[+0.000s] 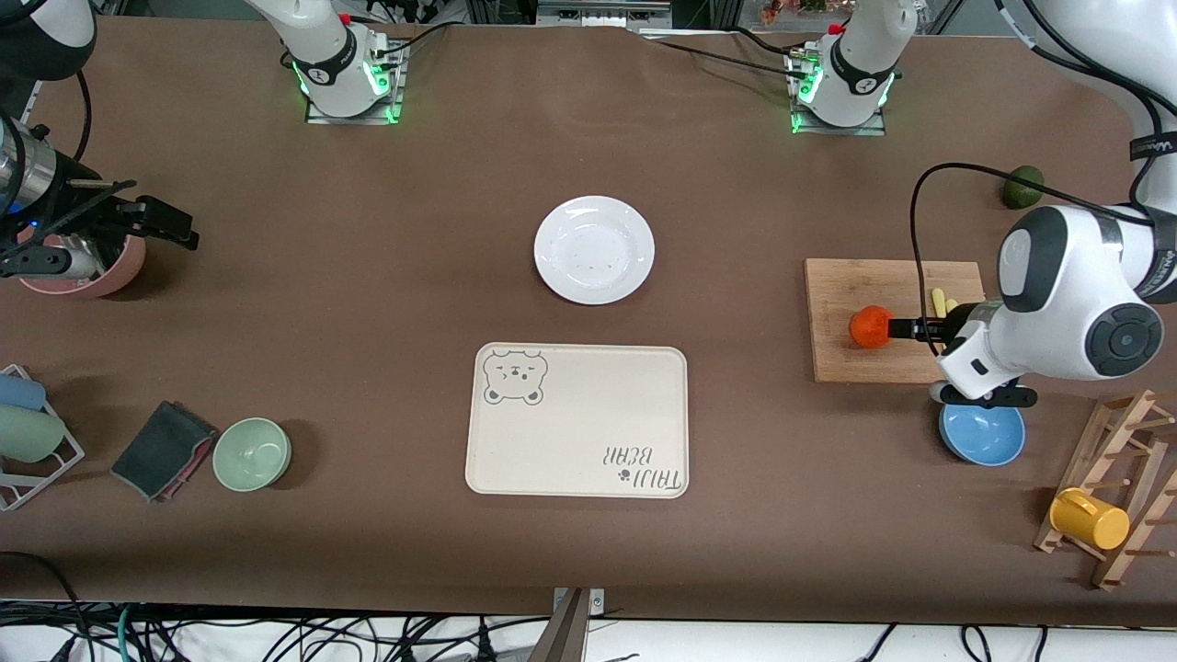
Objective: Place orange and plate with both arms
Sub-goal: 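Reach the left gripper down over the orange on the cutting board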
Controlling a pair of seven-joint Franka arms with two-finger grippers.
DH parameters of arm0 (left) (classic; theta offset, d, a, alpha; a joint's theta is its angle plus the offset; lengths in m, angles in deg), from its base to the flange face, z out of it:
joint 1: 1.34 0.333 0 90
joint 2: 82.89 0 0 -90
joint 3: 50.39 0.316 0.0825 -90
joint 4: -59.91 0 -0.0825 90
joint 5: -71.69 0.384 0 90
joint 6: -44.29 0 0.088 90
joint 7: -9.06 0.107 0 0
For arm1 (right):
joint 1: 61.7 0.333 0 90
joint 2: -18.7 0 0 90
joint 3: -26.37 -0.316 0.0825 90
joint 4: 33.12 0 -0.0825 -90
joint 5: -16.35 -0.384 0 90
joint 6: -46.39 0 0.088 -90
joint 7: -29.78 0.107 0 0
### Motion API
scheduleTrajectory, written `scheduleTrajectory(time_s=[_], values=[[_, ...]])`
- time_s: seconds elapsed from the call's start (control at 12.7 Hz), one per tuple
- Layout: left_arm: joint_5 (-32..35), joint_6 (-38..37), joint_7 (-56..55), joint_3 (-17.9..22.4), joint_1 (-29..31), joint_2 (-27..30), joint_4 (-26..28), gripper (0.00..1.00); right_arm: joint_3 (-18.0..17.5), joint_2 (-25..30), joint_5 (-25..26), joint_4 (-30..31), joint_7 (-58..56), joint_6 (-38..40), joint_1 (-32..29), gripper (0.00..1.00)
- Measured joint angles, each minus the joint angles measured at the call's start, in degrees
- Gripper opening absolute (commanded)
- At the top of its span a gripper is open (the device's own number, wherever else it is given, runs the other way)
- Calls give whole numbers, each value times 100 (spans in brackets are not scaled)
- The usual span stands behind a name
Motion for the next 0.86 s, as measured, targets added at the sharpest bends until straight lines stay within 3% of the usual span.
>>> scheduleTrajectory(time_s=[0.55, 0.86], values=[[1, 1180, 0, 0, 8, -1, 1150, 100, 0, -1, 0, 3, 0, 0, 0, 100], [1, 1449, 0, 0, 8, 3, 1410, 100, 0, -1, 0, 3, 0, 0, 0, 100]])
